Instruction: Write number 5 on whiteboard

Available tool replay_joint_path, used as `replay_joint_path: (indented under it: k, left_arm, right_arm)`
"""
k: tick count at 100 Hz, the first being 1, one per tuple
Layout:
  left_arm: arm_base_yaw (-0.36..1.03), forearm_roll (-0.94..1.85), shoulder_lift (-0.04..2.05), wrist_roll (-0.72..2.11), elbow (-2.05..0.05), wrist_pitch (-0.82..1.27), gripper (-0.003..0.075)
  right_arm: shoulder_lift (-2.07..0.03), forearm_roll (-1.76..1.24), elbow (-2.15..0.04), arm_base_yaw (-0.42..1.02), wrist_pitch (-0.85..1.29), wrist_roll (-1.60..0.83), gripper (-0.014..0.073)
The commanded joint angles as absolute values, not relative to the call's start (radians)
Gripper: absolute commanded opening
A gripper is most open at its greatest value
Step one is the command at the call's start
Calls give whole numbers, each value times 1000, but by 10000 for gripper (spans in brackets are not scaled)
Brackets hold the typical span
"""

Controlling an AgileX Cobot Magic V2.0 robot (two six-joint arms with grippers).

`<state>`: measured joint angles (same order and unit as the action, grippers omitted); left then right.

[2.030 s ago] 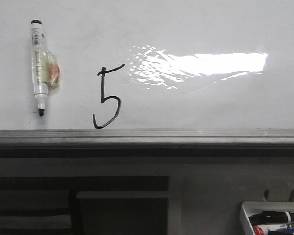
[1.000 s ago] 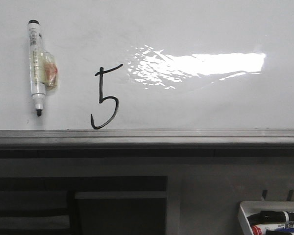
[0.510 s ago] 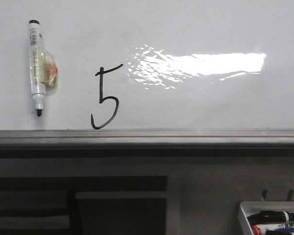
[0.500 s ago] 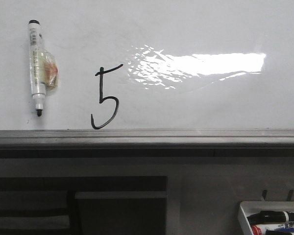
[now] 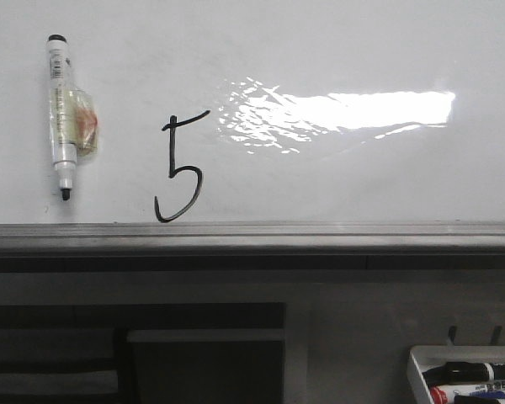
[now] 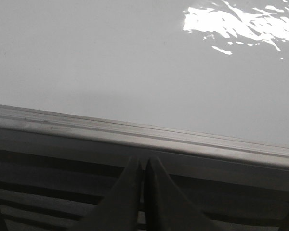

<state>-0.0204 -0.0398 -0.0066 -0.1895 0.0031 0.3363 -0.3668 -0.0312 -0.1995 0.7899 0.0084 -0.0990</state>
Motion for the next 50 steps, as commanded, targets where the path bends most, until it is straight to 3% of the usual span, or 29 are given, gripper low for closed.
replay_joint_path:
  k: [1,50]
  left_arm:
    - [-12,-43,-34,-198,21,282,-20]
    - [-12,-43,-34,-198,21,282,-20]
  right_arm:
    - [-370,0,-224,755,-82,-92,-50]
    - [-302,0,-155,158,-154,-84,-50]
